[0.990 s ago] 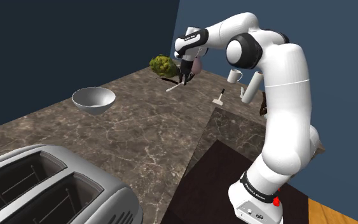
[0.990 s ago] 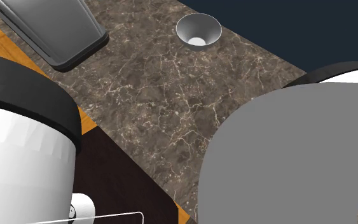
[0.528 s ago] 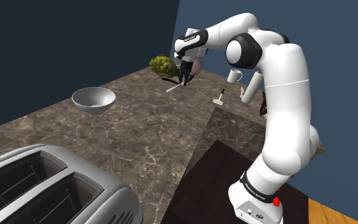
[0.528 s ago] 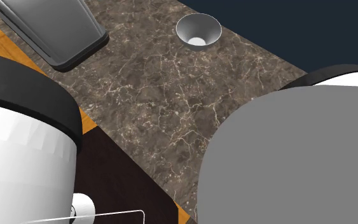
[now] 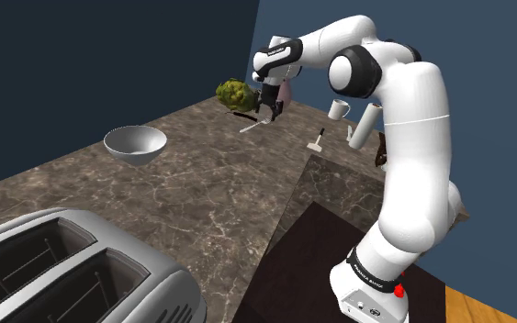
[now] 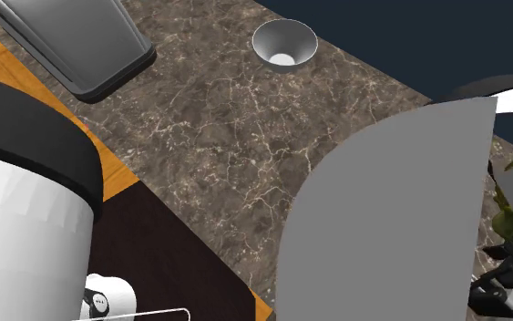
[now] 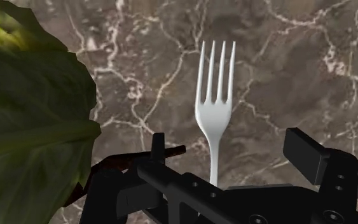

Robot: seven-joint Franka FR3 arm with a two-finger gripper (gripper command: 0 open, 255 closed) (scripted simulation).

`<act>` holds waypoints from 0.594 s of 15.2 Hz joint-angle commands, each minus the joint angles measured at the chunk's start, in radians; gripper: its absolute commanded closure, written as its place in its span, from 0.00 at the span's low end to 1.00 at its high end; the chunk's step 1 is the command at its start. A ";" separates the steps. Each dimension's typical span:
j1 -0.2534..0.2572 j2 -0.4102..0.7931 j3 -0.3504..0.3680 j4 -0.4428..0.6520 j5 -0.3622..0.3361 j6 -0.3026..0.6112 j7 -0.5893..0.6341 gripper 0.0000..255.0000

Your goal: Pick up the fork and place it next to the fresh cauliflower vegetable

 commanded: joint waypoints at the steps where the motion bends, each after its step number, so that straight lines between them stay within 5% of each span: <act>1: 0.002 -0.018 -0.003 0.033 -0.006 -0.050 0.005 0.00; 9: 0.003 -0.026 -0.005 0.046 -0.009 -0.071 0.007 0.00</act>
